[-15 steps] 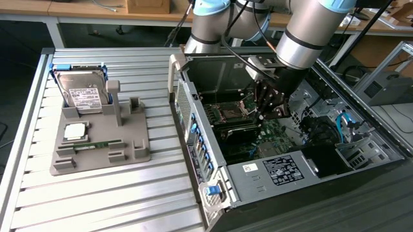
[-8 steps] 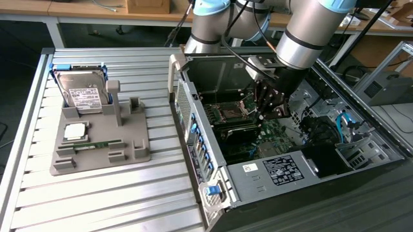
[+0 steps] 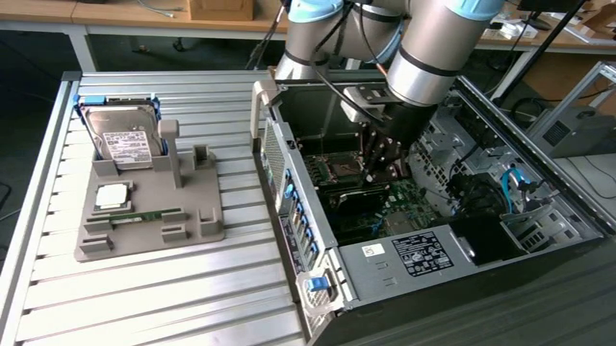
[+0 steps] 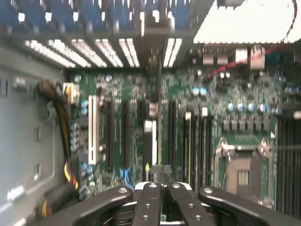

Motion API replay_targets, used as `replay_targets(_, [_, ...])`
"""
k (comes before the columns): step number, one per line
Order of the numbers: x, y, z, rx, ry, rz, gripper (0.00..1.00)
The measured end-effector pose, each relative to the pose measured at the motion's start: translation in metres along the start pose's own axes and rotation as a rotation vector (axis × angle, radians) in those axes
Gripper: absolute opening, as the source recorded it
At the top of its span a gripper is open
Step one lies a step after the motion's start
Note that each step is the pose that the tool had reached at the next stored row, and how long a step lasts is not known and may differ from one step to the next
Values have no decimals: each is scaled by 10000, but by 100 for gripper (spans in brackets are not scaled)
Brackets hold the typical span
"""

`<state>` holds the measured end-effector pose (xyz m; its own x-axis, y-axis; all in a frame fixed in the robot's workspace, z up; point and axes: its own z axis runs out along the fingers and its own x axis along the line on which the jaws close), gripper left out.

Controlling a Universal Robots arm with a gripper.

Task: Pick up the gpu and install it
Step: 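Press down on the gpu until it lock into place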

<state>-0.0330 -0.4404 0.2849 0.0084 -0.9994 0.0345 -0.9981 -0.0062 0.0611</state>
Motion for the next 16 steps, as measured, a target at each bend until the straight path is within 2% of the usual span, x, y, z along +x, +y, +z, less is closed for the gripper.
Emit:
replay_targets(4, [-13,151,35,1,0,0,11])
replay_targets(7, [-20,308,57,2,-1,0,11])
replay_targets(10, [-19,373,70,1,0,0,11])
replay_targets(16, [-6,402,96,1,0,0,11])
